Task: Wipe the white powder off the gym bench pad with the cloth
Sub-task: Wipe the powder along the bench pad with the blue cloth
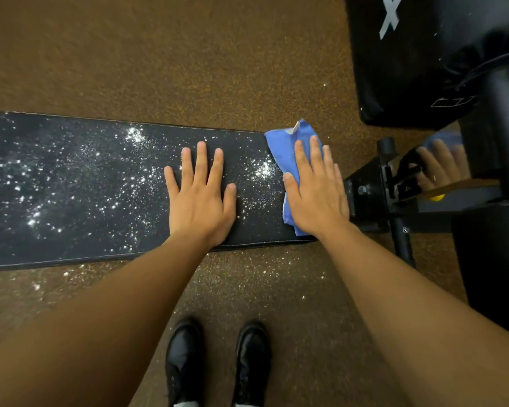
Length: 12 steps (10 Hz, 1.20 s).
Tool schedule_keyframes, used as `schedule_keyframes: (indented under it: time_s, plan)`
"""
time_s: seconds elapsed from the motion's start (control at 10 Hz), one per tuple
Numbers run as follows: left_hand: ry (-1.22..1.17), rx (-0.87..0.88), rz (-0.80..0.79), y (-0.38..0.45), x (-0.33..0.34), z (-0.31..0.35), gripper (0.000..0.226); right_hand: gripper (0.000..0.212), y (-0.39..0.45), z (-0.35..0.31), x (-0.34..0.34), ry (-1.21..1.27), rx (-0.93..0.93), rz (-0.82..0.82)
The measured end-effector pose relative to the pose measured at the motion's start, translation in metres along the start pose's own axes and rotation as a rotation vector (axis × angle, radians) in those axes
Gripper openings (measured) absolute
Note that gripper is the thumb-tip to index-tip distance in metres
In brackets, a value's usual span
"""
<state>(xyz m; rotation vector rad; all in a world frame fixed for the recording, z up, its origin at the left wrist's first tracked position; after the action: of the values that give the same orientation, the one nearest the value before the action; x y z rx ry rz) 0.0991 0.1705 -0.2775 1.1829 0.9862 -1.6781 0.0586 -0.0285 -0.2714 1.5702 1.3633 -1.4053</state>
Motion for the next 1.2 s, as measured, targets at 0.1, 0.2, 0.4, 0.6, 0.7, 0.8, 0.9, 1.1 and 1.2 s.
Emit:
schedule_keyframes:
  time_s: [0.1, 0.2, 0.4, 0.6, 0.7, 0.8, 0.9, 1.1, 1.2]
  plan:
    - [0.011, 0.002, 0.002, -0.001, 0.002, 0.001, 0.062, 0.061, 0.016, -0.004, -0.001, 0.01, 0.027, -0.009]
    - [0.023, 0.001, -0.002, 0.0, 0.002, 0.0, 0.062, 0.062, 0.008, -0.007, 0.0, 0.006, 0.038, 0.016]
    - [0.03, 0.015, -0.011, -0.001, 0.002, 0.0, 0.063, 0.067, -0.039, -0.006, 0.01, -0.089, 0.056, 0.049]
    - [0.032, 0.016, 0.003, -0.001, 0.003, -0.001, 0.063, 0.066, 0.006, -0.01, -0.001, -0.024, 0.055, 0.03]
    - [0.022, 0.017, -0.006, 0.0, 0.003, -0.001, 0.063, 0.065, 0.003, -0.01, 0.0, -0.017, 0.034, 0.039]
    - [0.021, 0.023, -0.006, -0.001, 0.003, -0.001, 0.063, 0.068, -0.027, -0.006, 0.004, -0.002, 0.032, 0.036]
    - [0.023, 0.025, -0.001, -0.001, 0.004, -0.002, 0.063, 0.071, -0.038, 0.002, 0.007, 0.009, 0.051, 0.009]
    - [0.031, 0.023, -0.002, -0.001, 0.005, 0.0, 0.064, 0.067, 0.025, 0.005, -0.004, 0.07, 0.135, -0.029]
    - [0.019, 0.023, 0.001, 0.0, 0.004, -0.001, 0.064, 0.069, -0.001, 0.001, 0.0, 0.046, 0.079, 0.016]
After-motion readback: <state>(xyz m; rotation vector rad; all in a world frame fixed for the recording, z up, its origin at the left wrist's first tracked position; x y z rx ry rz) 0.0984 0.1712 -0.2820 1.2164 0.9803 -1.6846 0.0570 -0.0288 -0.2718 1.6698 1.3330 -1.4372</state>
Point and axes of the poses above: each hand's wrist, its own y-axis towards the middle knuckle, its own x-axis out of the palm, z = x × y, the point moved 1 cm from there along y, towards the middle knuckle, and after that the axes turned 2 degrees about x, right-handed, at the moved point
